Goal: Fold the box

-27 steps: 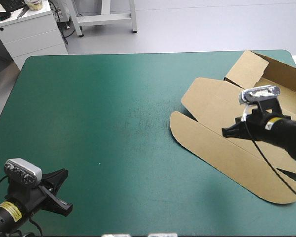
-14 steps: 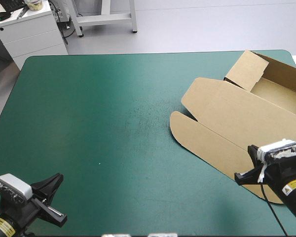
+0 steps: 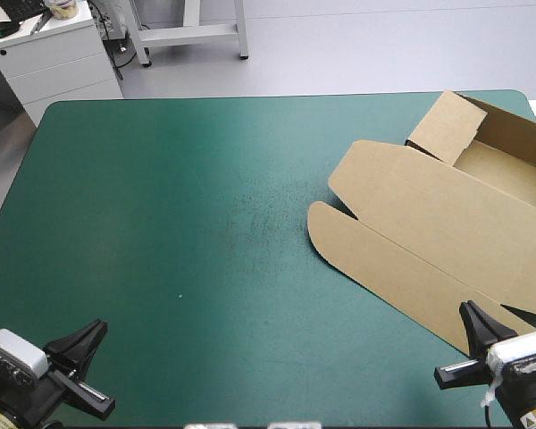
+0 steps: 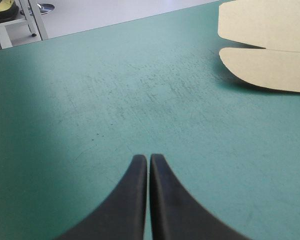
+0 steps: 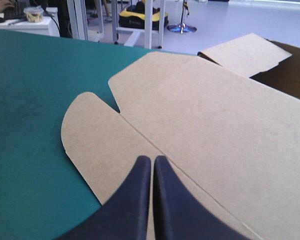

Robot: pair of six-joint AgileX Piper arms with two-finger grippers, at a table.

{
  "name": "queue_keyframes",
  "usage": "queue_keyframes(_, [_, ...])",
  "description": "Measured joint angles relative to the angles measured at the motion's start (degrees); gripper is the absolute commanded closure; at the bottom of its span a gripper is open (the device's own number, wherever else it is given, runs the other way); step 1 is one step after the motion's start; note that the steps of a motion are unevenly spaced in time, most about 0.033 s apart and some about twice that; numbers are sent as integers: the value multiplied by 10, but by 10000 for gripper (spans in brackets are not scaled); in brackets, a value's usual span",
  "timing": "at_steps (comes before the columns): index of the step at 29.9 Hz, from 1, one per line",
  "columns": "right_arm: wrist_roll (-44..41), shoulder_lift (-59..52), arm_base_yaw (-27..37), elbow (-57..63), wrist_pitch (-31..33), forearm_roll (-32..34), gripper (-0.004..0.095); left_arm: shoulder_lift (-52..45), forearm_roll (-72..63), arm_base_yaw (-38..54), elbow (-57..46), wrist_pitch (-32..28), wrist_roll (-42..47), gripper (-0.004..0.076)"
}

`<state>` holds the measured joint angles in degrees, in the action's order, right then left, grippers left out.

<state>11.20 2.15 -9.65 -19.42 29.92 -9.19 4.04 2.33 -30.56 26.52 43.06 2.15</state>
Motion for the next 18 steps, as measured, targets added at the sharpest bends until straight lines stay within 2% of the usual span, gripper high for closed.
queue_keyframes(8, [-20, -29, 0, 2, 15, -1, 909, -44, -4, 0, -24, 9, 0, 728])
queue_keyframes(18, [-43, -29, 0, 2, 51, 0, 928, -50, -6, 0, -24, 13, 0, 728])
